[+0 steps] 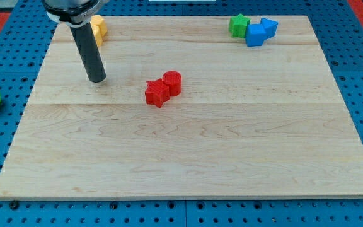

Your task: Nudge the yellow hexagon

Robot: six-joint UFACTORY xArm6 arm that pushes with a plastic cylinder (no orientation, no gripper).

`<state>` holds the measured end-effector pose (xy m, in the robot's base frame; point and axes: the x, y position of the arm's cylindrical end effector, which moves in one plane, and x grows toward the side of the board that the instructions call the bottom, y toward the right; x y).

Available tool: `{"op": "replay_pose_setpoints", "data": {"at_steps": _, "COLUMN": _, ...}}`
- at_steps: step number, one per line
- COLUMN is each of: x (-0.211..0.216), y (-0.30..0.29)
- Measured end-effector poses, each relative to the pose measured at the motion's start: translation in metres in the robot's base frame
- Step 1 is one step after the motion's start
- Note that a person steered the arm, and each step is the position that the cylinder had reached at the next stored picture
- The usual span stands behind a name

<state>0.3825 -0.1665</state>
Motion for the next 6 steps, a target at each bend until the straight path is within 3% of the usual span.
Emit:
{"op": "replay_pose_setpoints", "data": {"at_steps": 1, "x": 0.002, "y": -0.002}}
{"op": "replay_pose_setpoints", "data": {"at_steps": 2, "x": -0.031, "y": 0.013}}
{"op": "replay_pose_setpoints", "data": {"at_steps": 3, "x": -0.129, "y": 0.046}}
{"op": "replay_pose_setpoints", "data": {"at_steps": 4, "x": -0.189, "y": 0.035}}
{"op": "replay_pose_setpoints", "data": {"at_steps": 5, "x": -0.189, "y": -0.055}}
{"op": "replay_pose_setpoints", "data": {"at_steps": 6, "x": -0.164, "y": -0.060}}
